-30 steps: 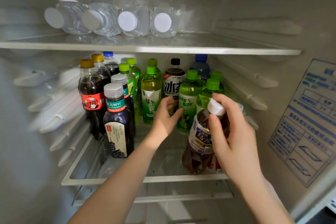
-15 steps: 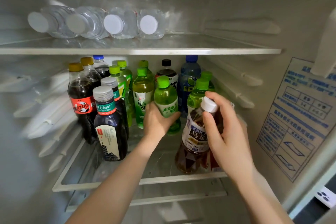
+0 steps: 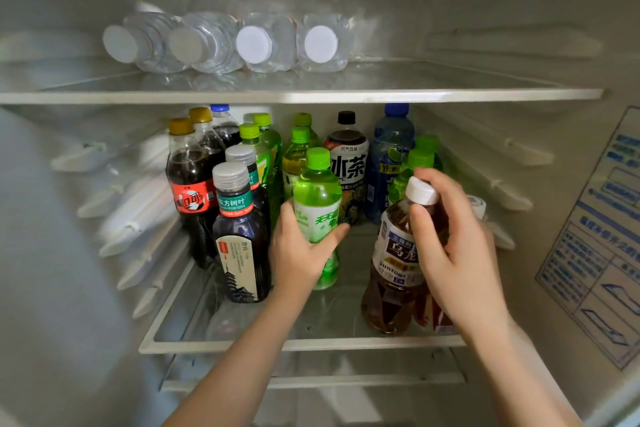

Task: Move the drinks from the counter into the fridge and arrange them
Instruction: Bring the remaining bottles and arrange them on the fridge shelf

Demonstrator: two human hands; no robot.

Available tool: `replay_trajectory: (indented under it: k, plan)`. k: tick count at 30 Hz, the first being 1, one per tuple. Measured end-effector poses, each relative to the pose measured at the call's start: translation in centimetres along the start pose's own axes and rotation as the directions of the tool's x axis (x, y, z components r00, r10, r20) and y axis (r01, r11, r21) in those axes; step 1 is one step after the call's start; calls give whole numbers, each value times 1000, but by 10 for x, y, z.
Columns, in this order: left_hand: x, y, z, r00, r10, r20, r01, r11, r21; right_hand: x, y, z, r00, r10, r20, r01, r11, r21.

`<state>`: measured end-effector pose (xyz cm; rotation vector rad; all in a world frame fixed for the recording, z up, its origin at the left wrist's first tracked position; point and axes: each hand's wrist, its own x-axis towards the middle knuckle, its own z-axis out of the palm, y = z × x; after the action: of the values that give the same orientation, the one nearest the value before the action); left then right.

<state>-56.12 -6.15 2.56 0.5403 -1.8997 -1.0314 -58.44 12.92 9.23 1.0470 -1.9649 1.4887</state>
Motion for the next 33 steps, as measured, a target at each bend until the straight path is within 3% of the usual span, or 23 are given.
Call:
replay_trajectory:
  k: [3, 8, 11, 15, 21, 28, 33]
  plan:
    - [-1, 3, 1, 999, -5, -48, 10, 996, 89, 1, 1, 2, 1000, -2, -3, 2, 1000, -18]
    - [-9, -1, -5, 987, -32, 159, 75, 960, -268, 3, 0, 5, 1000, 18, 19, -18, 1000, -3]
    - [-12, -10, -11, 973, -47, 227, 111, 954, -279, 2, 0, 6, 1000, 18, 10, -18, 1000, -6]
    - [-16, -14, -7, 991, 1, 133, 20, 987, -157, 2, 0, 7, 1000, 20, 16, -20, 1000, 0]
    - [-17, -1, 12, 988, 39, -151, -36, 999, 26, 1, 0, 8, 999, 23, 25, -23, 1000, 11]
    - [-23, -7, 15, 999, 7, -40, -11, 993, -116, -1, 4, 2, 1000, 1, -2, -1, 1000, 31]
    - [-28, -9, 22, 993, 33, -117, -34, 999, -2, 0, 4, 2, 1000, -16, -4, 16, 999, 29]
